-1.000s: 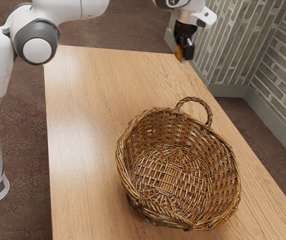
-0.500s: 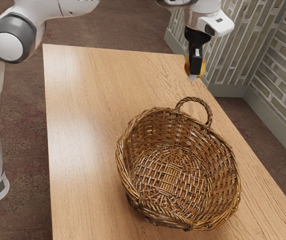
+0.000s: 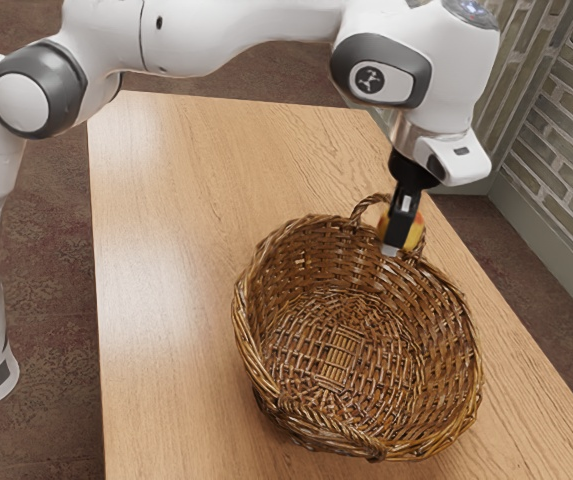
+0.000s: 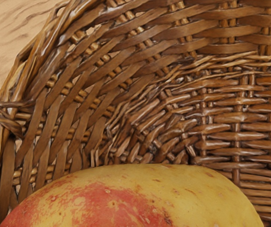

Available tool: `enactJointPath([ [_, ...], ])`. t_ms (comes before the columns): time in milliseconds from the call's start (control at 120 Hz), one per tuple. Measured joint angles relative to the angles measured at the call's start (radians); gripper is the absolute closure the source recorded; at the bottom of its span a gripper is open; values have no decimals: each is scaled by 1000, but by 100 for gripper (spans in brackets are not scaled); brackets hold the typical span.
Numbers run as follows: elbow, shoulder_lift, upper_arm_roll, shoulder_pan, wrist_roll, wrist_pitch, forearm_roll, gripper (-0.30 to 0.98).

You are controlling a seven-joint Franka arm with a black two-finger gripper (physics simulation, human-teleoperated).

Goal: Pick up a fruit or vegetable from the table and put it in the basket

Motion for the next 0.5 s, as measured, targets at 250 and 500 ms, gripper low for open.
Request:
enactJointPath([
  [250,-1,10,2,0,-15,15,2,2],
  [500,0,18,2,-1,-25,29,25,0],
])
